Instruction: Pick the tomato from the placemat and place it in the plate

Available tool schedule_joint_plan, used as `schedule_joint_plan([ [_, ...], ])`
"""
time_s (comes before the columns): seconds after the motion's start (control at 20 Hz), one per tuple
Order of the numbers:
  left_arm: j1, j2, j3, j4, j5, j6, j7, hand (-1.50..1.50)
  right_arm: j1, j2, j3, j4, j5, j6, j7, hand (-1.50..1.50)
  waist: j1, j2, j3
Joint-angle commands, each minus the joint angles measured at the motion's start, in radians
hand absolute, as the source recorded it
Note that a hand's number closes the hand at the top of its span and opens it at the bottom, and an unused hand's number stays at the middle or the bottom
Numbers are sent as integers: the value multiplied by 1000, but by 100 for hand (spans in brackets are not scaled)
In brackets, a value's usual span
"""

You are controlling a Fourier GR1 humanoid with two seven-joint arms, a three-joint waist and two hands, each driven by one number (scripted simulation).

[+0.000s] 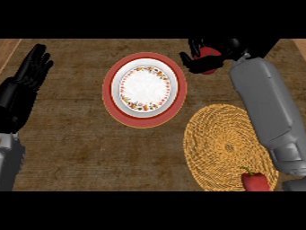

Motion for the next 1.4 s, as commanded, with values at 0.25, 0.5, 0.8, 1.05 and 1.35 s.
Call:
schedule_joint_plan([
  [0.25,22,-17,-16,-62,-8,-13,37,0,-124,166,25,204,49,-152,102,150,23,8,0],
  [0.5,-50,-66,-60,21,-75,26,2,0,-143,179,225,294,-44,-285,163,150,34,9,0],
  [0.8,-45,-47,-31,44,-40,-25,-45,0,-189,180,310,469,-86,-363,122,150,77,22,0],
  [1.05,-96,-56,-51,32,-45,-25,-5,0,-246,180,282,536,-200,-360,219,-150,107,30,0],
  [1.35,-139,-93,-68,82,-54,-10,-3,0,-175,180,298,493,-387,-332,111,-150,121,33,1],
])
